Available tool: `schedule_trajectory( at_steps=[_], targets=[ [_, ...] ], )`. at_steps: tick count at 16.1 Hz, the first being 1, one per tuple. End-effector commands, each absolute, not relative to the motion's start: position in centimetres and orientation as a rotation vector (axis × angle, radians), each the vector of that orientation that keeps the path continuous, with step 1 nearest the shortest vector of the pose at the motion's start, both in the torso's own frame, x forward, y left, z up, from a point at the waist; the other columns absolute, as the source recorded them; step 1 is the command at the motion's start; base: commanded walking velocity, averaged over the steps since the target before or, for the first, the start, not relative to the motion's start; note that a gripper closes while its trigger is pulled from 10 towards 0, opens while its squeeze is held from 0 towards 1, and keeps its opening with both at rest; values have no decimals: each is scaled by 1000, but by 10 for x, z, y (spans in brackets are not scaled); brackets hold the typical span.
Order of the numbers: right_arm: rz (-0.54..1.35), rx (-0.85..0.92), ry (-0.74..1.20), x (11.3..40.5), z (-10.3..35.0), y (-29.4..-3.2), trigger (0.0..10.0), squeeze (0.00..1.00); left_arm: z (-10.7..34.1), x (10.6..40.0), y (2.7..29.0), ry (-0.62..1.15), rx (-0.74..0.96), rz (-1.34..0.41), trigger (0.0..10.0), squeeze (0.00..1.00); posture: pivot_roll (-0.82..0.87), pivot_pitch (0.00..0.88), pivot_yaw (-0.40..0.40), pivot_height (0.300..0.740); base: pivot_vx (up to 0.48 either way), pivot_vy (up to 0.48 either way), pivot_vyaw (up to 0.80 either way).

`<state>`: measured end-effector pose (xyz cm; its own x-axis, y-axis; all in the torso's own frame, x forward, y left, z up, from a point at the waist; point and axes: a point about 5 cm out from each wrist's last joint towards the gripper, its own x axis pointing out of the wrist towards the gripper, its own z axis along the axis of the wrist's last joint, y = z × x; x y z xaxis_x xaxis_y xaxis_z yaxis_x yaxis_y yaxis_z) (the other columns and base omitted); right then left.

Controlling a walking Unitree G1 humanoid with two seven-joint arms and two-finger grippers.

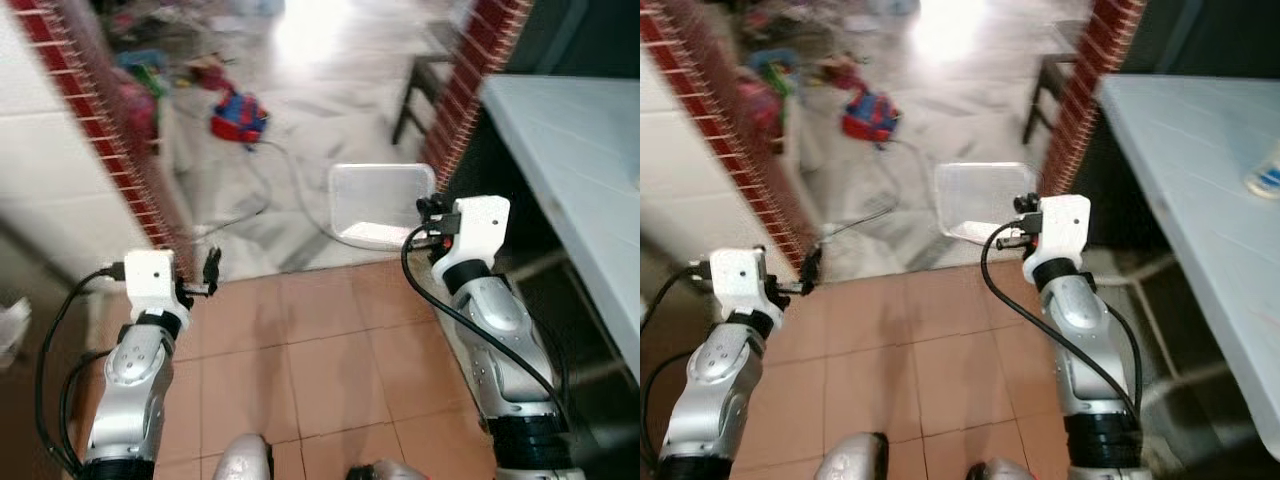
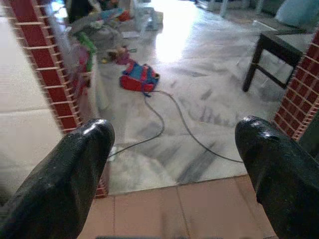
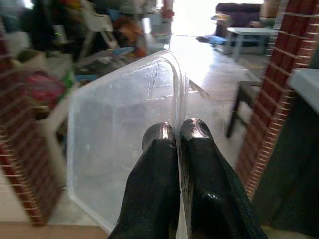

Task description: Restocking fridge

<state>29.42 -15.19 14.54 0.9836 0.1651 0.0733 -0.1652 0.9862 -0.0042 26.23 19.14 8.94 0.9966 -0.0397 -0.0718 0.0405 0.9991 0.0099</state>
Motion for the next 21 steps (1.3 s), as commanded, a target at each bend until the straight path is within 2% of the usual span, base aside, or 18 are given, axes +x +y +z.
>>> schedule_trajectory(
  at_steps=[1, 5, 14, 21],
  targets=[
    [157, 5, -86, 293, 149, -155, 10000, 0, 92, 262, 188, 64, 6, -57, 10000, 0, 44, 88, -11, 740, 0, 0, 788],
    [141, 34, -63, 294, 146, -157, 10000, 0, 92, 262, 186, 85, 7, -73, 10000, 0, 44, 89, -10, 740, 0, 132, 792],
    [106, 71, -48, 299, 143, -157, 10000, 0, 90, 260, 181, 107, 10, -101, 10000, 0, 52, 83, -11, 740, 0, 310, 0],
    [75, 75, -42, 301, 141, -161, 10000, 0, 90, 262, 179, 115, 17, -121, 10000, 0, 47, 79, -10, 740, -35, 415, 0]
  ],
)
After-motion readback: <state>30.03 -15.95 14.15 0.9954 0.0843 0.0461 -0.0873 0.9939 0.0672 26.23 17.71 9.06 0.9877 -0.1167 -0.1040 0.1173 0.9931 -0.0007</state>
